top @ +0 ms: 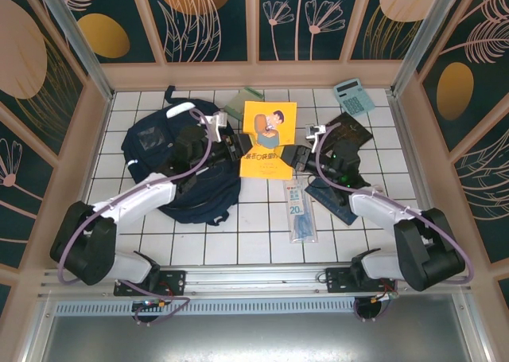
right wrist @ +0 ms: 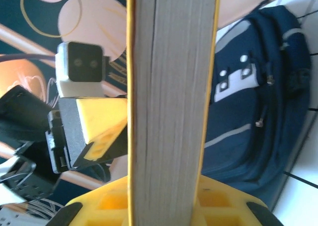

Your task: Pack the student bag

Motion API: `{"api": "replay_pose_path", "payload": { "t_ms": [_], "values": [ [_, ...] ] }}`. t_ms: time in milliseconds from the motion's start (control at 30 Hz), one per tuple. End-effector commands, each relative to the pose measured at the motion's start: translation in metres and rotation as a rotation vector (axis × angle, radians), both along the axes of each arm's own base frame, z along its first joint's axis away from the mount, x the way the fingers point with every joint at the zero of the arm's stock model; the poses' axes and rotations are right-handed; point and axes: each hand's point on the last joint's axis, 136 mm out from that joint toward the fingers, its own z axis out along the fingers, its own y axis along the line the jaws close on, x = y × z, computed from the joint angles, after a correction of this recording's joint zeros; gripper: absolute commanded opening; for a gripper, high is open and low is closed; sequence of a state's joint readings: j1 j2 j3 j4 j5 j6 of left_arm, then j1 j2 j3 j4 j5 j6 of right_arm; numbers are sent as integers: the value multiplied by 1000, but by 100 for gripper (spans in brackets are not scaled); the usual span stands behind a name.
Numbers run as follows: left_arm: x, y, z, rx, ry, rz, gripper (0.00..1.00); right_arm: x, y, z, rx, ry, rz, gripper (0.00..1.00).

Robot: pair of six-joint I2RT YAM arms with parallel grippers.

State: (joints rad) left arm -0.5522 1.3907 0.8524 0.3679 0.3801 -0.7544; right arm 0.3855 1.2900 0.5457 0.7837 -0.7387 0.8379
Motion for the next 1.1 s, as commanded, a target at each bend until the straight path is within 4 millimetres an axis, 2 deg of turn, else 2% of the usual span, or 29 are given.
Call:
{"api": "replay_pose_path", "payload": {
  "t_ms": [0,167,267,367,533,700,1067],
  "values": [
    [4,37,-17,259,-33,133,50,5,-18,13,-17,-86,-86,0],
    [-13,80,-64,551,39,219,48,8,-34,2,-57,-78,-135,0],
    [-28,89,-79,634,54,216,47,10,-42,-1,-63,-78,-157,0],
    [-43,87,-95,710,71,176,46,12,-48,-4,-61,-72,-170,0],
    [-53,84,-126,861,123,131,44,10,-51,-6,-45,-67,-170,0],
    [-47,92,-142,957,142,151,44,6,-52,-4,-39,-77,-175,0],
    [-29,69,-162,994,144,81,45,4,-52,-6,-36,-69,-167,0]
  ]
}}
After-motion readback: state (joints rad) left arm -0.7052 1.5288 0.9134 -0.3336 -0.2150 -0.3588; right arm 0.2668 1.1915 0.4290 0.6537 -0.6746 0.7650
